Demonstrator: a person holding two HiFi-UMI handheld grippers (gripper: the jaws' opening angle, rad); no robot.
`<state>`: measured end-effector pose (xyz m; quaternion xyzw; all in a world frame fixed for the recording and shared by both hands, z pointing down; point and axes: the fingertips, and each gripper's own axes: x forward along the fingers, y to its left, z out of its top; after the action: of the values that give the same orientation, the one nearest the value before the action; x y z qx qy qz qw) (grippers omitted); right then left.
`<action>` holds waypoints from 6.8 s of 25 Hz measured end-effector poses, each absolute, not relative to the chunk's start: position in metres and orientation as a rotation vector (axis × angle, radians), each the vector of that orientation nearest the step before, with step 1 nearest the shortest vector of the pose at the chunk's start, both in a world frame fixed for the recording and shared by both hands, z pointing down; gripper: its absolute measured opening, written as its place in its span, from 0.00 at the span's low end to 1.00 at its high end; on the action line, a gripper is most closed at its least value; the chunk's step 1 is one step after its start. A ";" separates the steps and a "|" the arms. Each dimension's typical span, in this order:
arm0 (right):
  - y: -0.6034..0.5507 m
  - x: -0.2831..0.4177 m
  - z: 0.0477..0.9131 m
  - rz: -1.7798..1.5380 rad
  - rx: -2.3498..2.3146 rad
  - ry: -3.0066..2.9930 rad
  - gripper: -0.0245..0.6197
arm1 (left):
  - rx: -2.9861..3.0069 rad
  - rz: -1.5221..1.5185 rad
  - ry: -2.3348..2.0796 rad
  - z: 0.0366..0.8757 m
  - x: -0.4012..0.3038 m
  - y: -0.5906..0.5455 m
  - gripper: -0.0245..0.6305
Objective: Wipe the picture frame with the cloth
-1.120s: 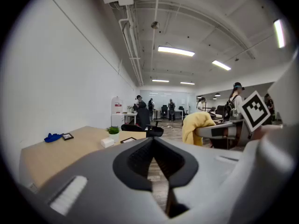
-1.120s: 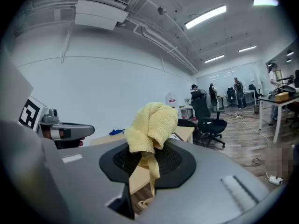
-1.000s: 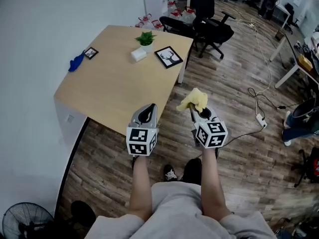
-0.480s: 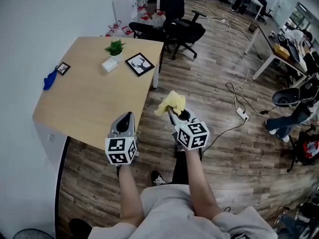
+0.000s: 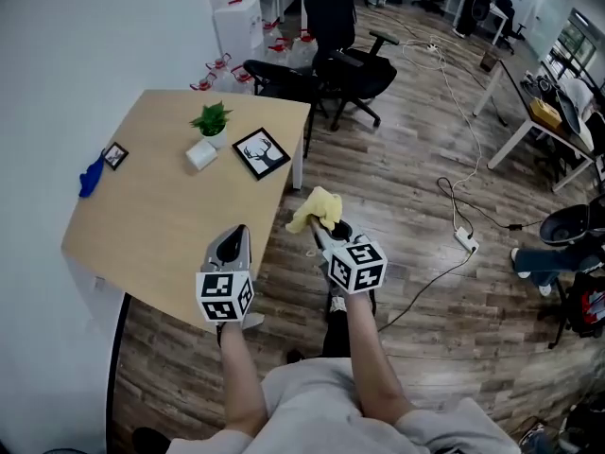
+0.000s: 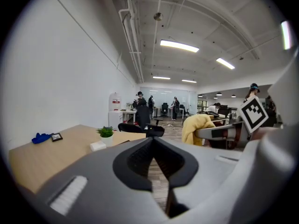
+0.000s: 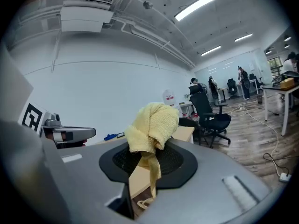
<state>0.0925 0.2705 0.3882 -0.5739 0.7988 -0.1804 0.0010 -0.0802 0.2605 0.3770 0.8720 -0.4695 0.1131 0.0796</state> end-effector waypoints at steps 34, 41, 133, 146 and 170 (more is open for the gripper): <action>0.004 0.260 0.398 -0.677 -1.638 2.591 0.17 | 2.439 0.448 -1.591 0.382 0.057 0.021 0.12; -0.060 0.235 0.391 -0.580 -1.629 2.679 0.16 | 2.441 0.459 -1.572 0.398 0.037 -0.043 0.12; -0.241 0.007 0.674 -0.772 -1.326 3.718 0.16 | 2.447 1.381 -0.652 0.683 -0.049 -0.124 0.12; -0.230 0.017 0.663 -0.803 -1.338 3.679 0.16 | 2.439 1.366 -0.681 0.682 -0.049 -0.126 0.12; -0.168 0.042 0.664 -0.862 -1.290 3.646 0.16 | 2.418 1.301 -0.752 0.679 -0.052 -0.126 0.12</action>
<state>0.0421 -0.1681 0.6636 -0.2985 0.8436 -0.1995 -0.3993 -0.0517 -0.1260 0.6792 0.8402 -0.2612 0.4519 0.1467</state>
